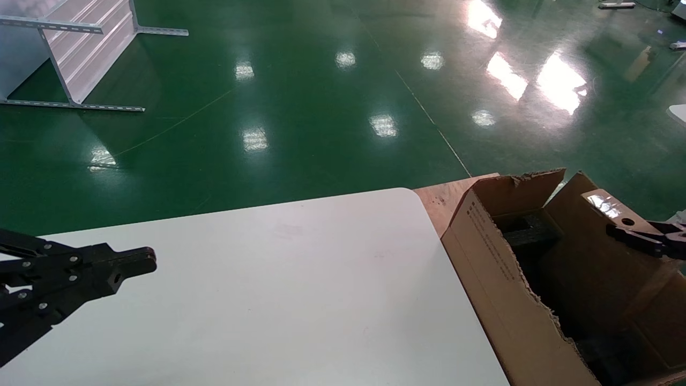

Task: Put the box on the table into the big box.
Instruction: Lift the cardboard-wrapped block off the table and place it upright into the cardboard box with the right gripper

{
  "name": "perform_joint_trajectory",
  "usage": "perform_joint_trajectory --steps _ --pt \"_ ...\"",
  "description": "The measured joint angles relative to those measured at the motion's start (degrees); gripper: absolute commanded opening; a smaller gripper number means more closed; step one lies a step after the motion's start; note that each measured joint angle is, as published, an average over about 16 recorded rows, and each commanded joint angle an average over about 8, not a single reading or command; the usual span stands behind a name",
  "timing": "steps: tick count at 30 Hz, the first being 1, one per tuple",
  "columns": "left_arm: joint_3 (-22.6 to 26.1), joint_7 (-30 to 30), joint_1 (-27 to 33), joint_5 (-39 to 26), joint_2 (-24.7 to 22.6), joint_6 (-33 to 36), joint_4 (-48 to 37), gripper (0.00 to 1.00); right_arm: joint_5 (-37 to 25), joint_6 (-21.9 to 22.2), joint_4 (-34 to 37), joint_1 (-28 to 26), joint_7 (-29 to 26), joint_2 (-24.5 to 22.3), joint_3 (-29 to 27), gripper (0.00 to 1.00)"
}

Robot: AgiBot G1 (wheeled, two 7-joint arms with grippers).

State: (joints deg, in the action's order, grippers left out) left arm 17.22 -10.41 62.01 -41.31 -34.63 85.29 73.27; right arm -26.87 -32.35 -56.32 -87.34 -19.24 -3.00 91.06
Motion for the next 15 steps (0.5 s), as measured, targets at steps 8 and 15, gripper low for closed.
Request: perform_joint_trajectory --steps 8,15 --pt "0.0 0.0 0.0 0.0 0.0 0.0 0.0 0.0 1.7 -1.3 1.7 -0.5 2.1 1.1 -0.1 0.0" --pt "0.0 0.0 0.0 0.0 0.0 0.0 0.0 0.0 3.0 -2.0 2.6 -0.3 3.3 1.2 0.3 0.0"
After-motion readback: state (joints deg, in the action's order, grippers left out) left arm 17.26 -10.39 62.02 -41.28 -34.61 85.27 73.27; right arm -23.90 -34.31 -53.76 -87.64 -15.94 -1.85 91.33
